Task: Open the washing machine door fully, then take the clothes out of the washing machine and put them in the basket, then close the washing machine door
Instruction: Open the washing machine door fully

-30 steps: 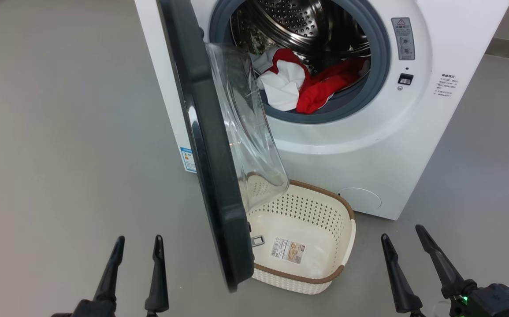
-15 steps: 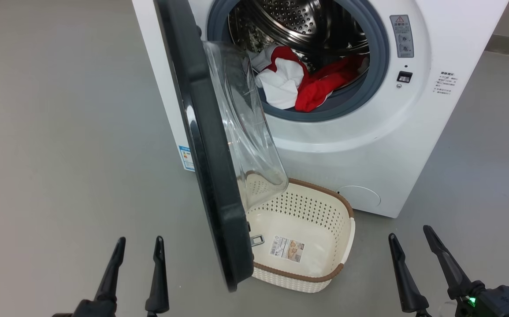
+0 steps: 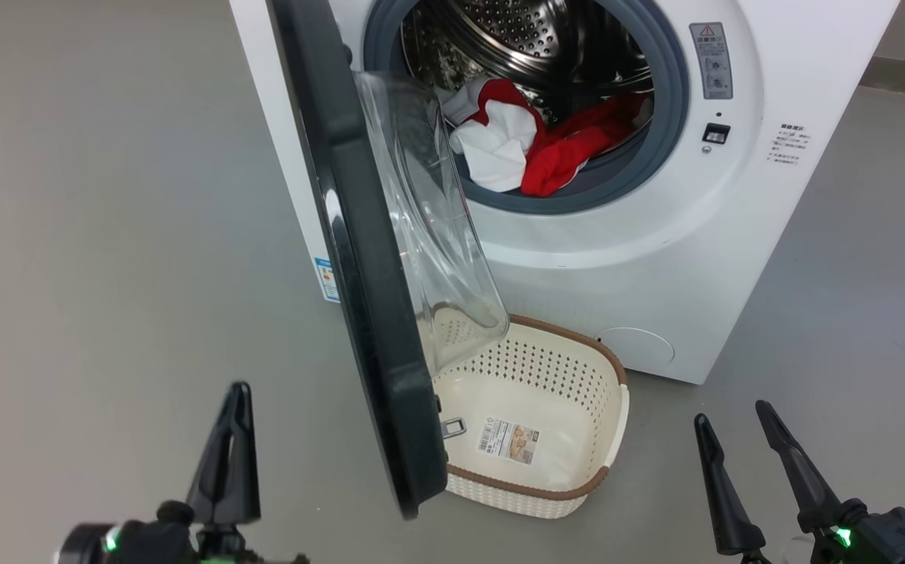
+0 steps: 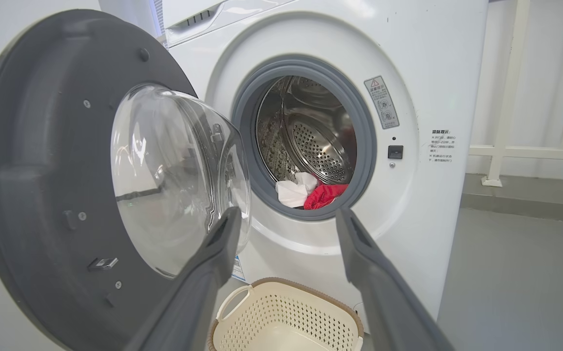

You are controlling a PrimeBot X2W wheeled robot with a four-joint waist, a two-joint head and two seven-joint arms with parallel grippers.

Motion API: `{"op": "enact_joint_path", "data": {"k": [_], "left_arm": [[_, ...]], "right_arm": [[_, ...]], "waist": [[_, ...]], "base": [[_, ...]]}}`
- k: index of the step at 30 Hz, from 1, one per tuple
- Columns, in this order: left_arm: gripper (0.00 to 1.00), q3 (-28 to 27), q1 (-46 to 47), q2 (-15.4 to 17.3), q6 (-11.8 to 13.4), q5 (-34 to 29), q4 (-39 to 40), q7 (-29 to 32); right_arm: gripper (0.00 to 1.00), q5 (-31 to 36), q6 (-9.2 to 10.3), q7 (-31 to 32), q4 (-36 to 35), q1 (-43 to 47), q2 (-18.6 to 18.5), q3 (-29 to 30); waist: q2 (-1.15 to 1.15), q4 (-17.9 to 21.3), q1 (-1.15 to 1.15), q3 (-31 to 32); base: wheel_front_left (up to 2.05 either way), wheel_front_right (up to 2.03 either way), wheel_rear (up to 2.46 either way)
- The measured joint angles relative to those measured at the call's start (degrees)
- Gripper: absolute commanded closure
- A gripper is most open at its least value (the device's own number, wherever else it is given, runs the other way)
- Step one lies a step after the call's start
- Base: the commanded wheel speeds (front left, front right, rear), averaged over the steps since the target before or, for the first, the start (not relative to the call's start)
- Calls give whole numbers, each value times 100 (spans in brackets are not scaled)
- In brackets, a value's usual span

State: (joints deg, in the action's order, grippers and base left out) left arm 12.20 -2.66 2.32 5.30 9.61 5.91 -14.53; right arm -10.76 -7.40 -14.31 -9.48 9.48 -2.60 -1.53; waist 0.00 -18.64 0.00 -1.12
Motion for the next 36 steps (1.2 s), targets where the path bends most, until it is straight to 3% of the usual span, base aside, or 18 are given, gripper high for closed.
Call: {"op": "enact_joint_path", "data": {"k": [12,18,26,36], "left_arm": [[100,122,187,11,105,-554,1610,-2],[100,593,243,35,-83,-651,1968,-27],[100,1428,462,43,-458,-630,1723,134],[100,1716,631,52,-444,-445,794,657]], "right_arm": [[0,-58,0,0,36,0,1,-24],[0,-77,0,-1,46,1,2,-32],[0,-137,0,-1,49,3,2,-104],[0,-137,0,-1,48,1,5,-134]], "waist": [[0,101,0,75],[0,181,0,117],[0,306,0,132],[0,560,0,49]], "base": [[0,0,0],[0,0,0],[0,0,0],[0,0,0]]}}
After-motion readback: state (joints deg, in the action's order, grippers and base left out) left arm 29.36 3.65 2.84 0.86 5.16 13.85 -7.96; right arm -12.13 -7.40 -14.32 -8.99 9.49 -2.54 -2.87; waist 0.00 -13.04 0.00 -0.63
